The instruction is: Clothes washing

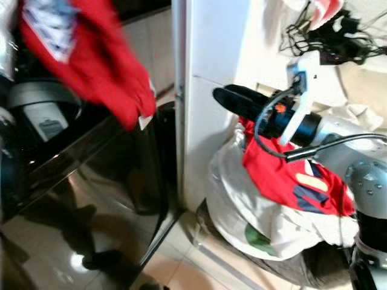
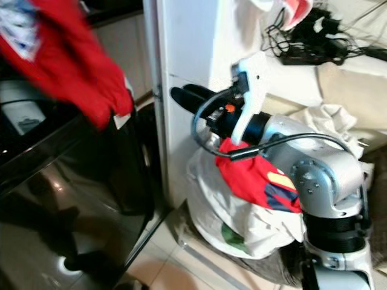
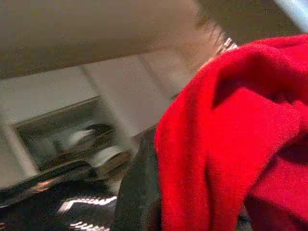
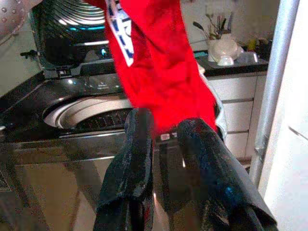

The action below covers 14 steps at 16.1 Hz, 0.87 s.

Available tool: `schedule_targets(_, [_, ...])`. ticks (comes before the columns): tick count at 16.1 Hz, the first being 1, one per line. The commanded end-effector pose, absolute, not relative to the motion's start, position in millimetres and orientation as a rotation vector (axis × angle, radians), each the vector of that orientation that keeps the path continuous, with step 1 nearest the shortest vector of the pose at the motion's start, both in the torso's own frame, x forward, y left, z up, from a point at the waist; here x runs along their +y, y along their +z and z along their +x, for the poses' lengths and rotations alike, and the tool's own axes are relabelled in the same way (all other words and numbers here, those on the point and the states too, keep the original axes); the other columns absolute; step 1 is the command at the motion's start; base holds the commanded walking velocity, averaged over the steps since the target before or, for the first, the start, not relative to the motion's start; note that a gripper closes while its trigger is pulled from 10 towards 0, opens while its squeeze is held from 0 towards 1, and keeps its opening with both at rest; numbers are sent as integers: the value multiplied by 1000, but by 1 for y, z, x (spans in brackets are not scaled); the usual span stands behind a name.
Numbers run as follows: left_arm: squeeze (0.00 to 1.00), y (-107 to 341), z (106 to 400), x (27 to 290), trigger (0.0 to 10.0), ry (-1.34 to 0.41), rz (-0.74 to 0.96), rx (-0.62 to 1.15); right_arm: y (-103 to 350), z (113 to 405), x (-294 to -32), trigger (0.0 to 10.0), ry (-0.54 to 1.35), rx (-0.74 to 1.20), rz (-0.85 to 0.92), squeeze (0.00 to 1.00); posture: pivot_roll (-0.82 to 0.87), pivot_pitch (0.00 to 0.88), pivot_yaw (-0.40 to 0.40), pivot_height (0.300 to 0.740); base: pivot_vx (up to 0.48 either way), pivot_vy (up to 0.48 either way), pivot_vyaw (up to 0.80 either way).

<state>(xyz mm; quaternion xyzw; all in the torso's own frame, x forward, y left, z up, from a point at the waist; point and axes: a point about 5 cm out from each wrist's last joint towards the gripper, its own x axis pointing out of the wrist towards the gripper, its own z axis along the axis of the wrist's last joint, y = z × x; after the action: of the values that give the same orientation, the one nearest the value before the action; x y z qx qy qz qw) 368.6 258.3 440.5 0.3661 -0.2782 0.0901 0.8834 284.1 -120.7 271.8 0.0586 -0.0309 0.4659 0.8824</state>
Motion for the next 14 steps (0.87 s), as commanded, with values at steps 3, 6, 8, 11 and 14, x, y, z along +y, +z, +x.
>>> schedule_targets(3, [0, 400, 392, 261, 1529, 113, 862, -298, 268, 281, -110, 10000, 977, -68, 59, 0, -13, 0, 52, 740, 0, 0, 0])
schedule_targets(6, [0, 355, 400, 279, 10000, 106, 897, 6, 256, 279, -101, 10000, 992, -19, 9, 0, -19, 0, 58, 740, 0, 0, 0])
schedule_targets(8, [1000, 337, 396, 296, 10000, 118, 938, 186, 250, 277, -94, 10000, 1022, 9, -21, 0, -24, 0, 57, 740, 0, 0, 0])
schedule_targets(11, [1000, 330, 387, 318, 10000, 145, 922, 308, 244, 275, -91, 10000, 1052, 44, -61, 0, -24, 0, 57, 740, 0, 0, 0])
schedule_targets(14, [1000, 327, 375, 339, 10000, 172, 887, 384, 241, 276, -88, 10000, 1068, 62, -80, 0, -10, 0, 35, 740, 0, 0, 0])
